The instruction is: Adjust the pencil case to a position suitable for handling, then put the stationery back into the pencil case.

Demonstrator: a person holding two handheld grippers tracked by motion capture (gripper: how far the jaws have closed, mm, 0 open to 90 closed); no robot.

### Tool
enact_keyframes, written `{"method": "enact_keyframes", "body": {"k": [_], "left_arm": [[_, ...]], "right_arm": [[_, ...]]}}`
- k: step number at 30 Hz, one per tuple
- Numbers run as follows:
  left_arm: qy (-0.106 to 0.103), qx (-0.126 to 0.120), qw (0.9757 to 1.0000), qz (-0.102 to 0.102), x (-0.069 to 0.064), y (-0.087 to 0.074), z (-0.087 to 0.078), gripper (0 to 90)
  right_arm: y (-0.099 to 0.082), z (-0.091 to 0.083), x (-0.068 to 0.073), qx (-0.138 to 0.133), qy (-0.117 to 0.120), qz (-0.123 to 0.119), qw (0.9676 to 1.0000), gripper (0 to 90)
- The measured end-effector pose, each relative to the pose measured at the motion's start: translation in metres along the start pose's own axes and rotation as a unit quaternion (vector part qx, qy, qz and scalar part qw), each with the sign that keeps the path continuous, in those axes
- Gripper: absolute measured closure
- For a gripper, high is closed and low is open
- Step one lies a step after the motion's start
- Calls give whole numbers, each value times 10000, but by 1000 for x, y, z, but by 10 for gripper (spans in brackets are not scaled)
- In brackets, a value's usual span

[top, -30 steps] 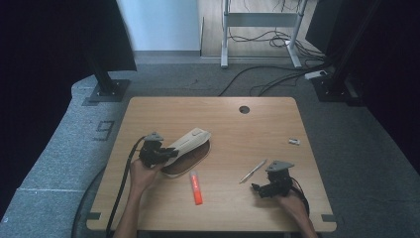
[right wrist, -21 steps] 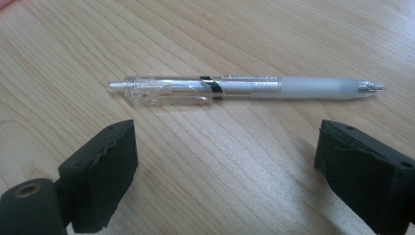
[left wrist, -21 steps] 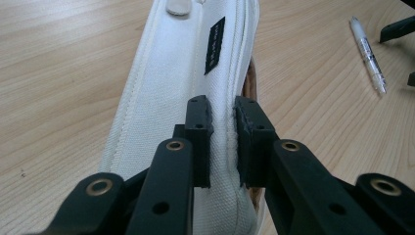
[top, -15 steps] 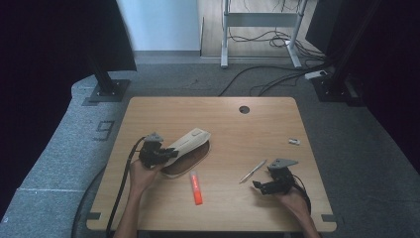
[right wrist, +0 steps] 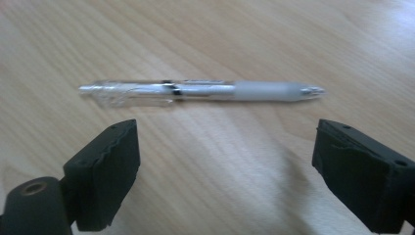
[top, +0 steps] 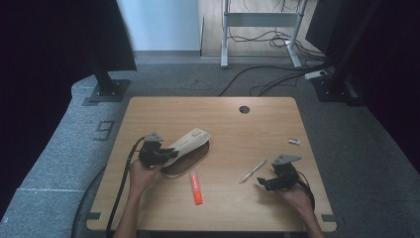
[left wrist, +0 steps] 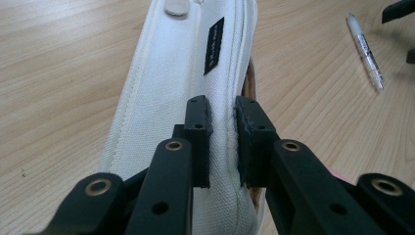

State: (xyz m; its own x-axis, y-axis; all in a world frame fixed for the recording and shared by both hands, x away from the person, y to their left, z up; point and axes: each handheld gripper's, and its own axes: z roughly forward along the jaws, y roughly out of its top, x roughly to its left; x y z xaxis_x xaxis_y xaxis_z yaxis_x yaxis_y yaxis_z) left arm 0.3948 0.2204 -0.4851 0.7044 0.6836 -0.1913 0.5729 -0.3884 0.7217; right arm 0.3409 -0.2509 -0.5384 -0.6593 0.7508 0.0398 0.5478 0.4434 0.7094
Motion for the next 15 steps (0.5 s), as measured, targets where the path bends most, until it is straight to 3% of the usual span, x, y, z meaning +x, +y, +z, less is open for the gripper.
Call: {"method": "enact_keyframes", "body": {"k": [4,15], "left_arm": [[-20,3,10000,4,1,0,0,771],[-29,16,10000,31,0,0,1,768]], "right_arm": [[0,0,-8,-65,-61,130,9999,124],[6,0,-20,-75,-179,209,9996,133]]}}
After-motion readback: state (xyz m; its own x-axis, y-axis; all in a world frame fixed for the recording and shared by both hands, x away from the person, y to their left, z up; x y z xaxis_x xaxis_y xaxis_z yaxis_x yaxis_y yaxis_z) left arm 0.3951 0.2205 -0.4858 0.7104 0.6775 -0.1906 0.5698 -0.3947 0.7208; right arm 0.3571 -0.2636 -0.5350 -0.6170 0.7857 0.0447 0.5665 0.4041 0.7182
